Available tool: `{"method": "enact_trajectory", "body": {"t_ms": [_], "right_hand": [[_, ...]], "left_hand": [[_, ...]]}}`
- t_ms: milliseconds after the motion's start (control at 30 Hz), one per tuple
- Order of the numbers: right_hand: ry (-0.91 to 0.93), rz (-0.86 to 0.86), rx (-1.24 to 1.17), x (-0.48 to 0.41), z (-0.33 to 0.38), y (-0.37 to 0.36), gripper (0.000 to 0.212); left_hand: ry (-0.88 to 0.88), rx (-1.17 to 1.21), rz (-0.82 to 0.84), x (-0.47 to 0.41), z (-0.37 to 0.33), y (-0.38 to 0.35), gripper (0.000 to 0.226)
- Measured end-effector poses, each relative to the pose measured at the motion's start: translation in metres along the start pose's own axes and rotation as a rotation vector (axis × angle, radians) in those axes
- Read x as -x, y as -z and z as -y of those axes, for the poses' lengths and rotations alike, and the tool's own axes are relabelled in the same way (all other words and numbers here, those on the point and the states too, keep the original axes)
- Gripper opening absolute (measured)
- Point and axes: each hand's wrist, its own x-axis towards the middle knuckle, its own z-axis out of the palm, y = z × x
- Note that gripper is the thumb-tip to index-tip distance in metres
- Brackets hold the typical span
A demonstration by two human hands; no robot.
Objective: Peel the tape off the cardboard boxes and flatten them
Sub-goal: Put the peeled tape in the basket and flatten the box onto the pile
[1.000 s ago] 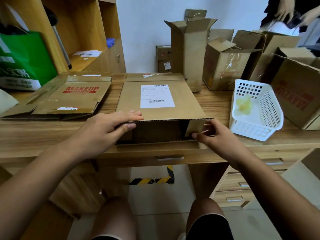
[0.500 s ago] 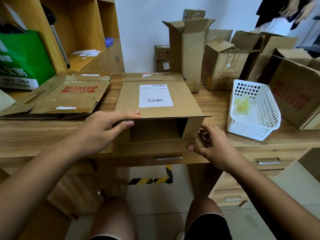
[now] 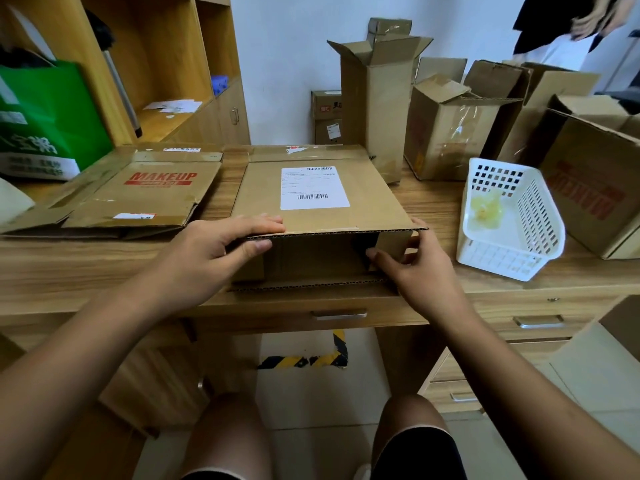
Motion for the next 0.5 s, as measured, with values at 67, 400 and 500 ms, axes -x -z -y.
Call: {"method": "enact_trajectory", "body": {"t_ms": [67, 400, 500], "right_hand": [[0.017, -0.018, 0.029, 0.004, 0.0, -0.002, 0.068], [0.079, 0.132, 0.088, 0.014, -0.011, 0.013, 0.048], [0.129, 0.206, 0.089, 0.016, -0.014, 0.024, 0.048]], "left_hand": [[-0.001, 0.011, -0.007, 0.001, 0.001, -0.002, 0.04], [-0.001, 0.027, -0.075, 0.006, 0.006, -0.003, 0.034], [-0.005, 0.026, -0.106, 0.007, 0.008, -0.005, 0.031]]}}
